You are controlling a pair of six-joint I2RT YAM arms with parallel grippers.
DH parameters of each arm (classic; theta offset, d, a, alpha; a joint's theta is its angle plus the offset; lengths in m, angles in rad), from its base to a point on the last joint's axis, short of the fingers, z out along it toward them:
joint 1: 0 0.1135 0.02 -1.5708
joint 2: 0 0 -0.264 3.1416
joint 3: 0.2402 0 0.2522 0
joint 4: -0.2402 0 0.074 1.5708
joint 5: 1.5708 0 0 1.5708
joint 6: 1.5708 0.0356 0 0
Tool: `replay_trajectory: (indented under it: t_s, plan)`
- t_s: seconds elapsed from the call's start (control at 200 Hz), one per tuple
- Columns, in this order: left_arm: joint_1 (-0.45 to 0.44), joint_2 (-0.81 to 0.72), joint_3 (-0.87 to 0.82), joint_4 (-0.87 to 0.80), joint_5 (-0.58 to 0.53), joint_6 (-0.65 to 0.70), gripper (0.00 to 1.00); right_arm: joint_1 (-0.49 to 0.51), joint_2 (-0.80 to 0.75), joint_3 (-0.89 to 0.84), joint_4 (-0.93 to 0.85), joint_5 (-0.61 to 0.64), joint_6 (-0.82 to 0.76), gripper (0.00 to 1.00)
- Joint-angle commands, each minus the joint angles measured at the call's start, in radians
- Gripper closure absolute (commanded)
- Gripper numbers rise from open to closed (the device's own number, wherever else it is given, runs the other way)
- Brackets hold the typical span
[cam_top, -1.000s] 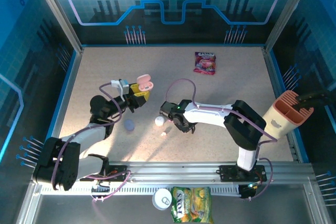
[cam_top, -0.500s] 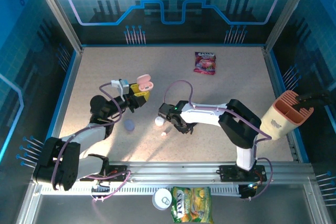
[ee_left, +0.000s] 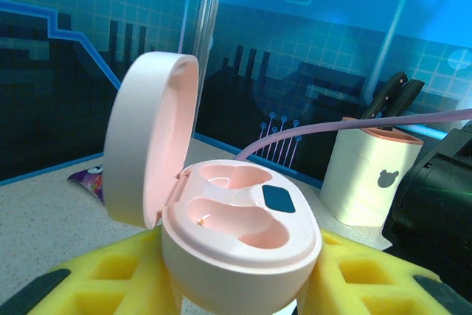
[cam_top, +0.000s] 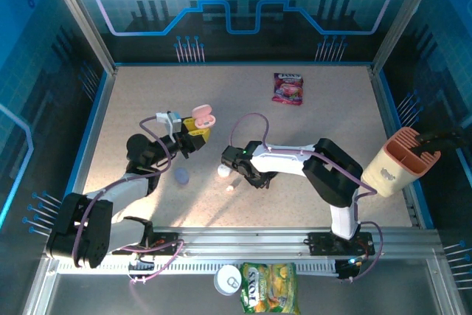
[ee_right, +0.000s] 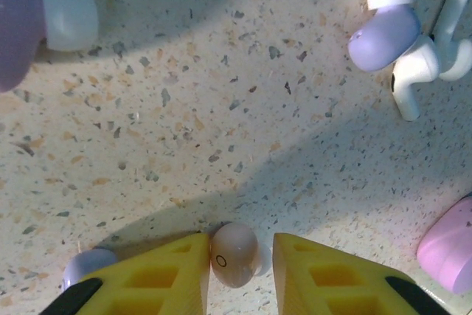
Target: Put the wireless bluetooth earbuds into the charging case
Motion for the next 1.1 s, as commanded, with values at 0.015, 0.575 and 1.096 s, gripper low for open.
replay_trajectory:
  t_s: [0.015, 0.575, 1.096]
  plan:
    - [0.009, -0.022, -0.011, 0.015, 0.005, 0.024, 0.61, 0.011, 0.039, 0.002, -0.037, -0.014, 0.033, 0.74]
    - [0.006, -0.008, 0.006, -0.028, 0.043, 0.057, 0.61, -0.110, -0.302, -0.176, 0.189, -0.287, 0.050, 0.79]
    - [-0.101, -0.016, 0.035, -0.164, 0.062, 0.167, 0.62, -0.521, -0.700, -0.504, 0.518, -0.974, 0.207, 0.80]
